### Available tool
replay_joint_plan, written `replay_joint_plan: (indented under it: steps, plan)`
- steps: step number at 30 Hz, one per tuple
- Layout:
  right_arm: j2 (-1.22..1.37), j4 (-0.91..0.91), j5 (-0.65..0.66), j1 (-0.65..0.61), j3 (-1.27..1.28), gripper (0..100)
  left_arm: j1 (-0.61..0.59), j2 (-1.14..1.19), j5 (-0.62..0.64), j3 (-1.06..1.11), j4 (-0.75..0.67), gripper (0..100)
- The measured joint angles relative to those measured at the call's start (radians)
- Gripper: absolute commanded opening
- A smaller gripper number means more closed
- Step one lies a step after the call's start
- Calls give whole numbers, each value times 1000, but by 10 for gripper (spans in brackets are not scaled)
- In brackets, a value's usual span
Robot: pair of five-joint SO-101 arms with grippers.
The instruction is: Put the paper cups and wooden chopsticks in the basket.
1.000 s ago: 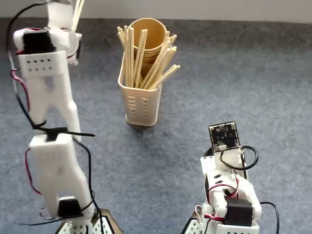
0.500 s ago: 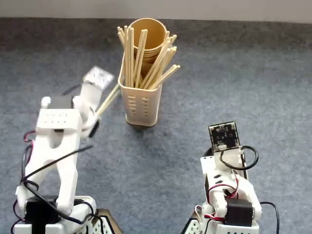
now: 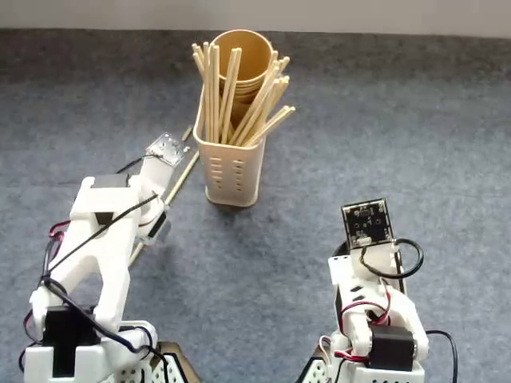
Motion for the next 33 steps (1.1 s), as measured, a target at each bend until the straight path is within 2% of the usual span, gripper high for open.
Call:
replay_joint_plan:
  steps: [10, 13, 22, 31, 33]
  plan:
    - [0, 0, 0, 0, 0, 187, 0, 46, 21, -224, -28, 193]
    - [0, 0, 0, 0, 0, 187, 9, 144, 41, -292, -28, 236]
    - [0, 0, 0, 0, 0, 187, 14, 546, 34, -617, 121, 231]
    - [0, 0, 0, 0, 0, 187, 41, 701, 34, -838, 164, 229]
    - [0, 0, 0, 0, 0, 187, 49, 735, 34, -878, 167, 198]
